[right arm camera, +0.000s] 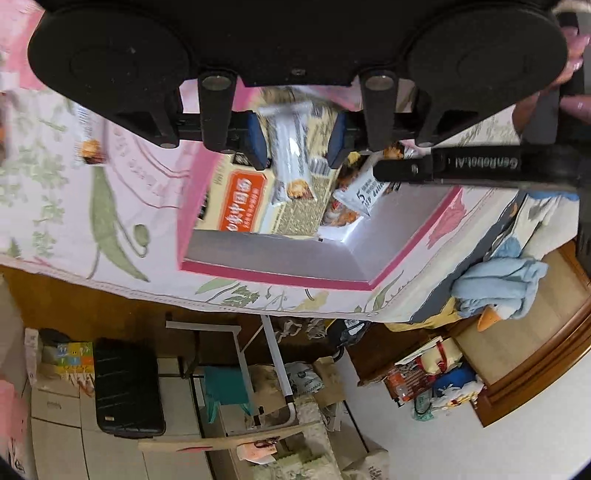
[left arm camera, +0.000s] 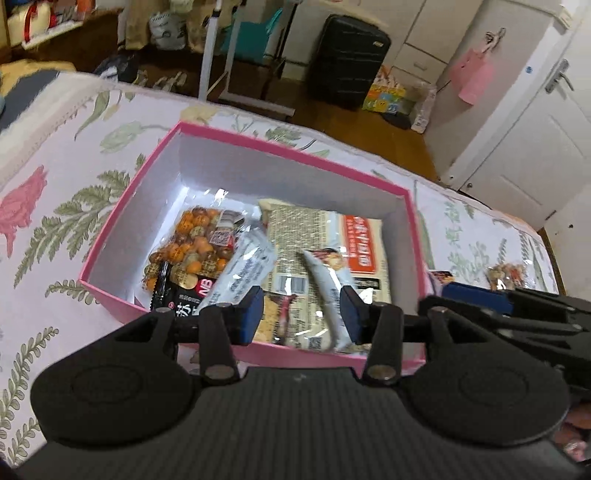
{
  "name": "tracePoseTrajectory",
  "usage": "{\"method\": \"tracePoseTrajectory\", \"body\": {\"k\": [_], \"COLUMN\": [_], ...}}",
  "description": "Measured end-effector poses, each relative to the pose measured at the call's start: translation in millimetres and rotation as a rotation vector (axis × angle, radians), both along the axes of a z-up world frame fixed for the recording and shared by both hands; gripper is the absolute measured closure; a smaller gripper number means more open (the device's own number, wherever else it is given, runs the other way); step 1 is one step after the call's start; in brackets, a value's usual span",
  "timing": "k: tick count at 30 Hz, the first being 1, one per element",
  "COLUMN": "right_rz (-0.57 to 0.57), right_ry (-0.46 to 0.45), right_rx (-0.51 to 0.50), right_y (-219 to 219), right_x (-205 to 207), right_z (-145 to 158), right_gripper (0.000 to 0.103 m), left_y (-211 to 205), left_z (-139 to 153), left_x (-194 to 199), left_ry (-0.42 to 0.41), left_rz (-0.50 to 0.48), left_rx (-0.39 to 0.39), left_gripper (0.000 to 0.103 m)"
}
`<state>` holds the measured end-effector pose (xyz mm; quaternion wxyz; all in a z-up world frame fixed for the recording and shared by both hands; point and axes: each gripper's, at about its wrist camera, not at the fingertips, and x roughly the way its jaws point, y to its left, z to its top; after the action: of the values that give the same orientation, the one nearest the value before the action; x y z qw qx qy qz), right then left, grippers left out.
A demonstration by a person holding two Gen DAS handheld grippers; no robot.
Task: Organize snacks
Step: 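Lower the white bar into the pink box and open the right gripper, then grasp the black NB cracker pack with the right gripper while the left gripper reaches to a white bar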
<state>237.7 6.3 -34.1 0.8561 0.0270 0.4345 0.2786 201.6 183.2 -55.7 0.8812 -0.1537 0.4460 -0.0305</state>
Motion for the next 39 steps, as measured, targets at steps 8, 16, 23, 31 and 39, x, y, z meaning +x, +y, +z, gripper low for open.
{"method": "tracePoseTrajectory", "body": {"k": [8, 16, 23, 31, 39], "right_rz": [0.005, -0.102, -0.246, -0.374, -0.349], "right_ry": [-0.044, -0.112, -0.062, 0.047, 0.041], "right_rx": [-0.042, -0.108, -0.192, -0.224, -0.357], "right_y": [-65, -146, -215, -264, -272], "right_x": [-43, -66, -52, -2, 17], "right_z": [42, 68, 47, -12, -80], "right_gripper": [0.057, 0.052, 0.025, 0.026, 0.026], "left_y": [-42, -104, -160, -207, -237], "left_z": [35, 57, 48, -1, -61], "left_x": [-26, -38, -23, 24, 77], "left_ry": [-0.046, -0.082, -0.060, -0.017, 0.026], "left_rz": [-0.098, -0.220, -0.280, -0.276, -0.246], "left_rx": [0.009, 0.007, -0.011, 0.035, 0.050], "left_gripper": [0.057, 0.057, 0.044, 0.044, 0.043]}}
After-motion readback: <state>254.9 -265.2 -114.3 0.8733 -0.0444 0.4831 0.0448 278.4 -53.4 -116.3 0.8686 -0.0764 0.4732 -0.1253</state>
